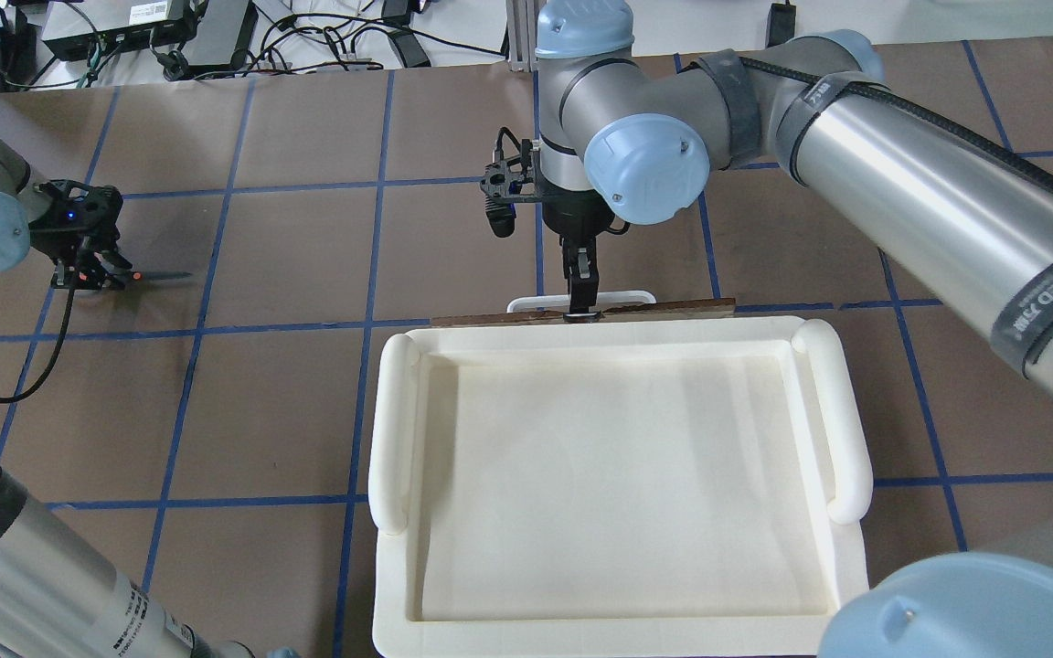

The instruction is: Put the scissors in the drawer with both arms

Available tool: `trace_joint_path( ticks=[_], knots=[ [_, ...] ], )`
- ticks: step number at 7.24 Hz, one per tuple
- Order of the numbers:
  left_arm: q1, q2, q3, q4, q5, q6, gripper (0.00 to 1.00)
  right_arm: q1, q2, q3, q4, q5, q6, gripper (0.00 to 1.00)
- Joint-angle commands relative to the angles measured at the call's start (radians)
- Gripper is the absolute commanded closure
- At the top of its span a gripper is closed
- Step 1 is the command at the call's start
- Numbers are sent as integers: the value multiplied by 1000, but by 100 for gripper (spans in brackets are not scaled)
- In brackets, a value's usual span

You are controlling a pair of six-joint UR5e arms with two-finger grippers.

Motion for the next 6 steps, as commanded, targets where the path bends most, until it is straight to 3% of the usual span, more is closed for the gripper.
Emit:
trace_joint_path(
  ticks=[1, 4, 6],
  knots=[
    [-6, 39, 1, -61, -31, -3, 86, -6, 36, -53, 0, 3, 2, 37],
    [-20, 74, 1, -97, -31, -15, 87, -16, 38, -64, -13, 6, 5, 37],
    [-49, 101, 4, -131, -33, -23, 93, -41, 52, -98, -13, 16, 5, 37]
  ],
)
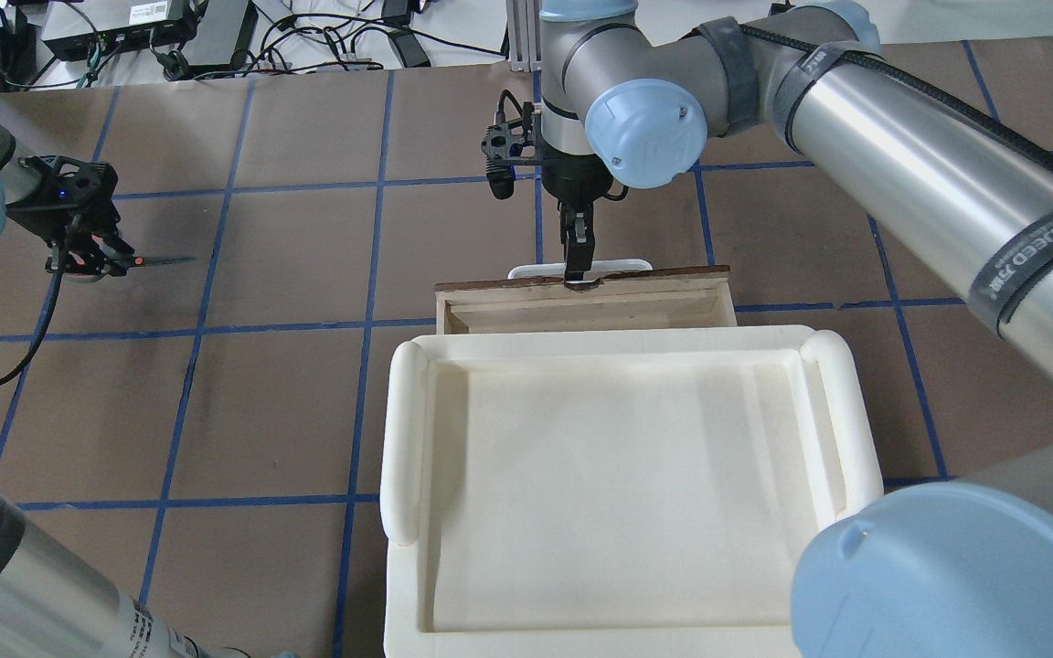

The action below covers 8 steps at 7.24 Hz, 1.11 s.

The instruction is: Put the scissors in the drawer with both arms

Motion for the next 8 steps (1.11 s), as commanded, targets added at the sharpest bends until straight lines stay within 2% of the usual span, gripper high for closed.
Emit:
trace_joint_path(
  ticks=[1, 4, 8],
  knots=[
    [-37, 33, 1, -40, 1, -23, 93, -20, 21, -24, -18, 4, -1, 37],
    [-59, 71, 1, -112, 0, -30, 93, -20, 46, -36, -55, 5, 0, 38],
    [-79, 108, 6, -168, 3, -56, 94, -22, 88, -99, -56, 8, 23, 38]
  ],
)
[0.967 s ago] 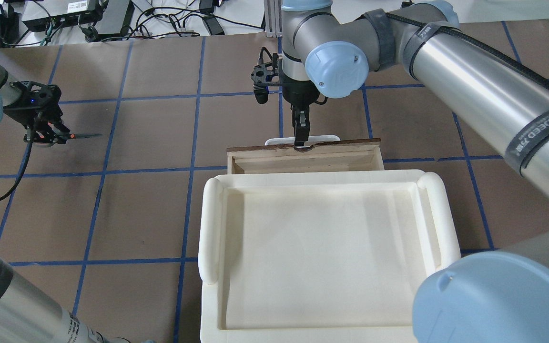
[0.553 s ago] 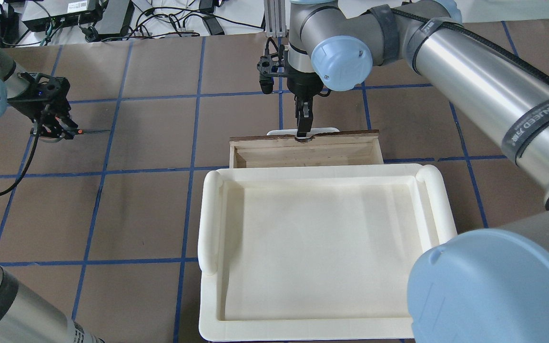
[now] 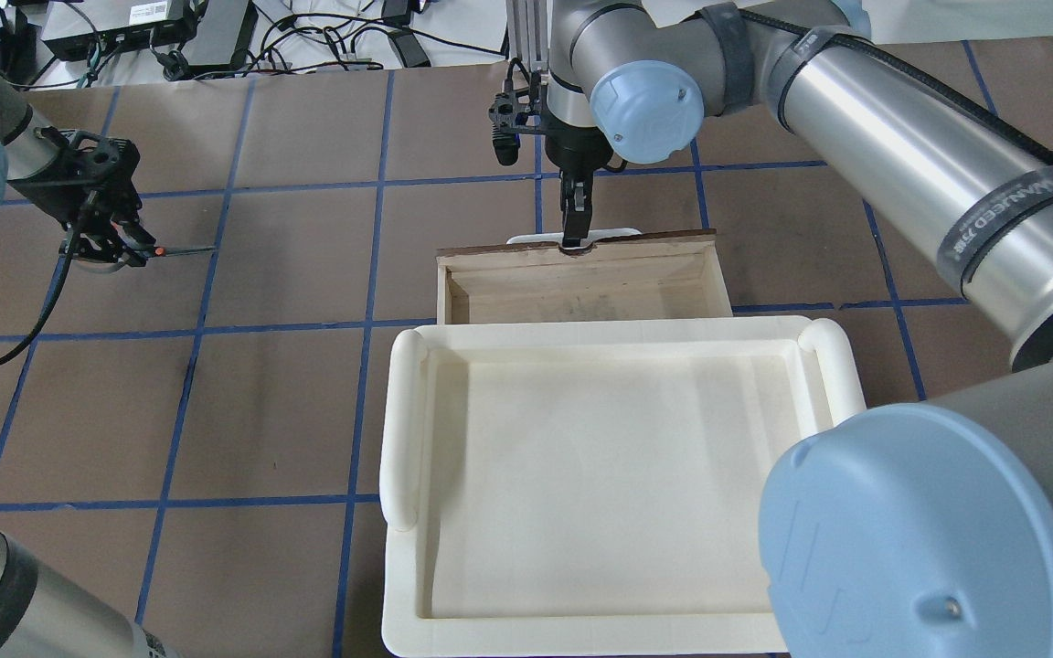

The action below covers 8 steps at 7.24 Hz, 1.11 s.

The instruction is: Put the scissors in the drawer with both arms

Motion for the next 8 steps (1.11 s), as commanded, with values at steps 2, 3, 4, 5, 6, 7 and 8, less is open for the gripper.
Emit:
trace_joint_path(
  ticks=[2, 3, 4, 5, 6, 7, 8],
  knots=[
    [-22, 30, 12, -45, 1, -26, 94, 0, 28, -43, -9, 1, 5, 37],
    [-29, 39, 14, -54, 2, -27, 94, 0, 34, -51, -9, 1, 5, 37],
    [-35, 54, 17, -74, 2, -27, 94, 0, 35, -52, -15, 1, 5, 37],
    [-39, 59, 17, -80, 2, -27, 94, 0, 28, -52, -14, 2, 51, 16],
    [-37, 51, 15, -80, 2, -27, 94, -8, -30, -52, -15, 1, 171, 0],
    [-43, 54, 15, -82, 1, -27, 94, -52, -105, -48, -11, -4, 253, 0],
    [-52, 71, 15, -106, -2, -48, 94, -113, -185, -34, 12, -5, 264, 0]
  ],
)
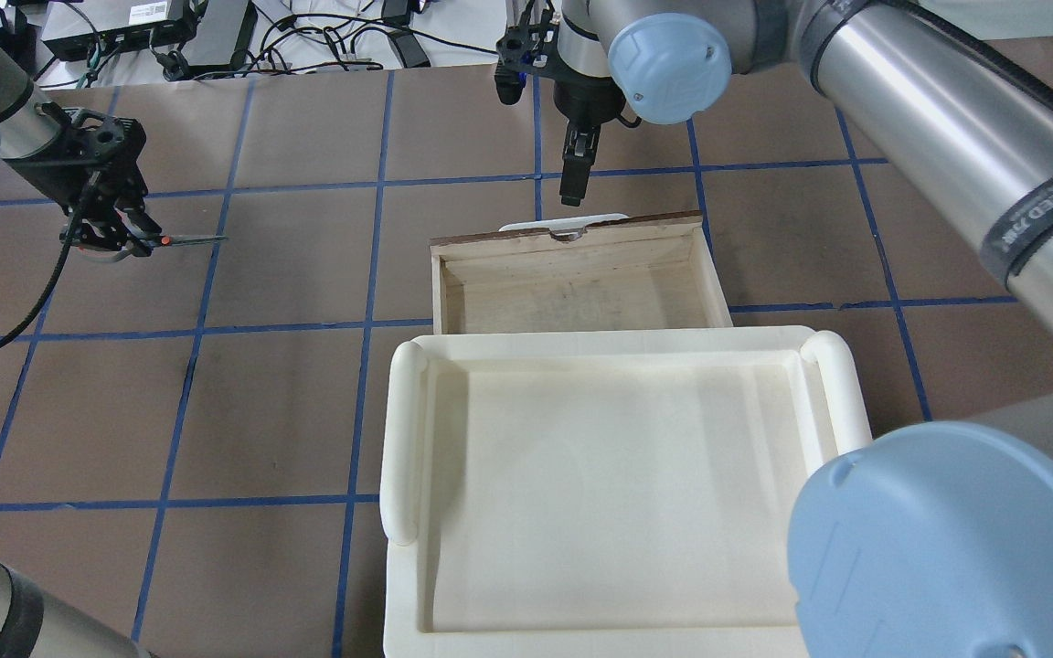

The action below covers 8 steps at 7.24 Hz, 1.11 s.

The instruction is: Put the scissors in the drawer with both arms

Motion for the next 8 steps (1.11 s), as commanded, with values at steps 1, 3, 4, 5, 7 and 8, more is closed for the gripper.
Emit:
trace_joint_path(
  ticks=[1, 3, 4, 5, 7, 8],
  knots=[
    [-43, 38, 3, -40, -1, -65, 94, -122, -153, 36, 80, -3, 53, 0],
    [-125, 93, 3, -90, 0, -254, 94, -222, -314, 116, 166, -20, 237, 0],
    [-159, 96, 1, -107, -4, -357, 94, -239, -393, 175, 160, -23, 366, 0],
    [-226, 119, 3, -118, -4, -453, 94, -243, -445, 226, 177, -100, 466, 0],
    [-326, 124, 3, -121, -9, -634, 94, -242, -504, 259, 256, -142, 841, 0],
    [-356, 127, 3, -121, -9, -671, 94, -240, -511, 260, 295, -152, 919, 0]
  ],
)
